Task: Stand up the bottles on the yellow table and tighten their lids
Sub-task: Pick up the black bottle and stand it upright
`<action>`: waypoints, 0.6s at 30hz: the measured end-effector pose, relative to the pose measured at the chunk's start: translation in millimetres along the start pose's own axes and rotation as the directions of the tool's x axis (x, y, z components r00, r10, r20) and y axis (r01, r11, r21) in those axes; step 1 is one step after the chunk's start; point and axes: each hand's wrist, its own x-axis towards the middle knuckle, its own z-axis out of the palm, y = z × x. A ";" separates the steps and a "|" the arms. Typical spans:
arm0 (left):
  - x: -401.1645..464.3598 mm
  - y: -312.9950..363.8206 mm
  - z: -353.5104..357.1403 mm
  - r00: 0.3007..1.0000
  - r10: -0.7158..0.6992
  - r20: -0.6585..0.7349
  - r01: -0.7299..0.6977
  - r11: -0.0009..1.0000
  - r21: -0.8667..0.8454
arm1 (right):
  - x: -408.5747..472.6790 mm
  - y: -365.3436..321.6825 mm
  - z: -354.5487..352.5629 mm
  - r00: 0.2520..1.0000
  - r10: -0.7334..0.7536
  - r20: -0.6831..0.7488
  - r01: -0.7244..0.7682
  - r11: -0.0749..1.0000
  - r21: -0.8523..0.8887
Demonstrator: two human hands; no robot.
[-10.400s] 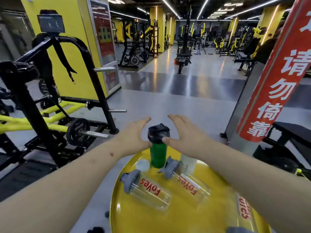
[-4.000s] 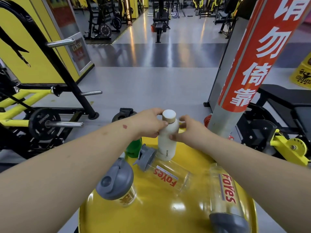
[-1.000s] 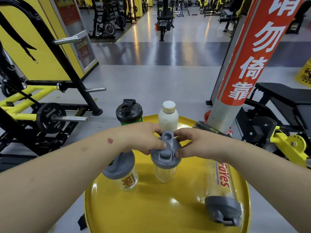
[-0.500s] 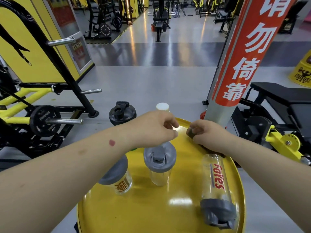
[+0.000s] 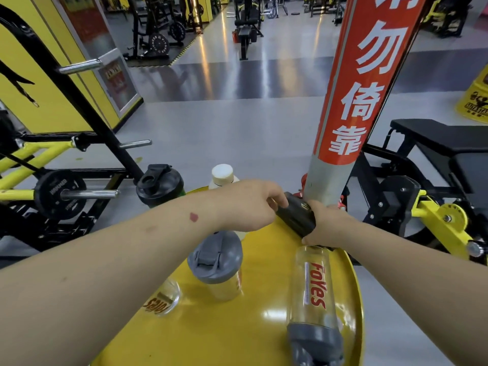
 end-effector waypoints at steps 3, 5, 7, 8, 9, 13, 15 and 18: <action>6.8 4.5 3.3 0.999 -0.034 0.035 0.033 0.999 0.036 | 3.5 -1.9 -0.9 0.998 -0.049 -0.036 0.048 0.999 -0.020; 8.8 6.8 5.1 0.998 -0.058 0.036 0.056 0.997 0.056 | 1.9 -8.0 -7.9 0.995 -0.079 -0.062 0.076 0.996 -0.049; 10.5 8.9 6.2 0.996 -0.086 0.036 0.083 0.994 0.073 | -1.1 -16.3 -18.1 0.991 -0.102 -0.087 0.096 0.993 -0.066; 11.5 9.6 6.1 0.994 -0.099 0.041 0.096 0.992 0.077 | -3.0 -20.6 -24.1 0.989 -0.113 -0.100 0.107 0.992 -0.068; 13.3 9.7 6.1 0.993 -0.111 0.046 0.107 0.991 0.079 | -4.8 -24.8 -30.0 0.986 -0.126 -0.110 0.119 0.990 -0.072; 21.2 8.5 6.3 0.985 -0.161 0.057 0.156 0.983 0.093 | -15.6 -39.1 -53.4 0.968 -0.215 -0.130 0.203 0.974 -0.099; 26.2 8.2 7.2 0.980 -0.187 0.069 0.180 0.979 0.090 | -21.3 -44.4 -64.7 0.953 -0.270 -0.139 0.259 0.962 -0.090; 36.4 3.8 11.4 0.973 -0.223 0.064 0.217 0.972 0.090 | -25.4 -48.6 -71.6 0.933 -0.330 -0.142 0.323 0.944 -0.075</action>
